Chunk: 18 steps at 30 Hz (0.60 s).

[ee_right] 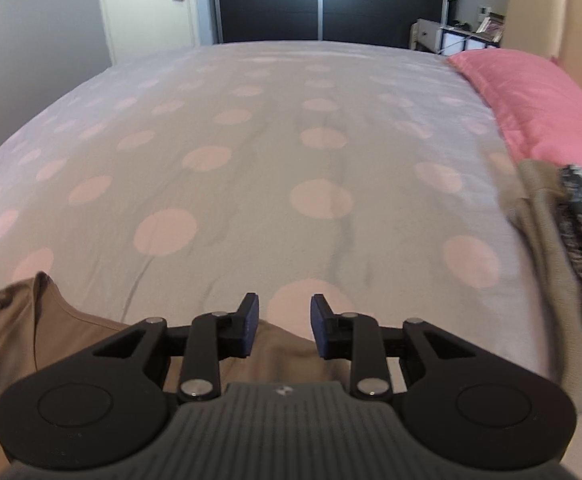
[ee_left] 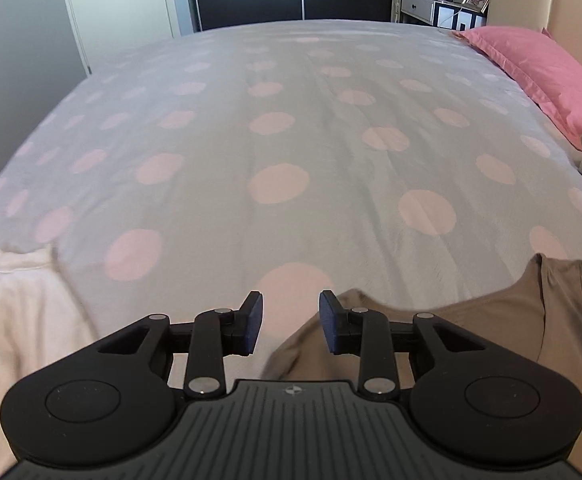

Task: Fold clothes
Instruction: 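Move both open tools down to the tan top's hem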

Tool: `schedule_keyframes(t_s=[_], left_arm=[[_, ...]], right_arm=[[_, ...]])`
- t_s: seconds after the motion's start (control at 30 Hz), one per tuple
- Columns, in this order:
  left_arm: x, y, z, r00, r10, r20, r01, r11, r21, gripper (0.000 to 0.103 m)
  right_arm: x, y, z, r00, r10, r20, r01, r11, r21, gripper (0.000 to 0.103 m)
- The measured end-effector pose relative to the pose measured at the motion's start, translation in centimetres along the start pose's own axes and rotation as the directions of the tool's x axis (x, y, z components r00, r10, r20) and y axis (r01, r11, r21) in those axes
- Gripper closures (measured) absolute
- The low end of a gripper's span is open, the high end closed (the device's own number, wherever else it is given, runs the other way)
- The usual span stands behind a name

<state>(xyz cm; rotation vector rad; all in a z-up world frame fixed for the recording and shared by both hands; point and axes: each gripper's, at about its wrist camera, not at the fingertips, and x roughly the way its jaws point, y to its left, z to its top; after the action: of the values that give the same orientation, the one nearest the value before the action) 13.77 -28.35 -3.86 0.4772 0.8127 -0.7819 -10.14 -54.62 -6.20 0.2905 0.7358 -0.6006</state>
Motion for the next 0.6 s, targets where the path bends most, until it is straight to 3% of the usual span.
schedule_keyframes(t_s=[0.13,0.43,0.6], left_arm=[[-3.7,1.5,-1.7,1.000,0.012,-0.017,-0.012,1.000,0.007,0.074],[-9.9,4.0,-8.7,0.993,0.017,-0.120,-0.013,0.999,0.036,0.074],[-10.6,4.7,-12.5,0.983,0.008,-0.183,-0.008,1.000,0.000,0.063]], right_arm=[[-4.7,-2.3,-0.9,1.000,-0.001,-0.013,0.001,1.000,0.025,0.064],[-12.4,-5.9,-6.9,0.996,-0.035,-0.085,0.035,0.999,0.003,0.063],[-14.2,-6.7,-10.7,0.988,0.001,-0.153,0.005,0.999,0.039,0.061]])
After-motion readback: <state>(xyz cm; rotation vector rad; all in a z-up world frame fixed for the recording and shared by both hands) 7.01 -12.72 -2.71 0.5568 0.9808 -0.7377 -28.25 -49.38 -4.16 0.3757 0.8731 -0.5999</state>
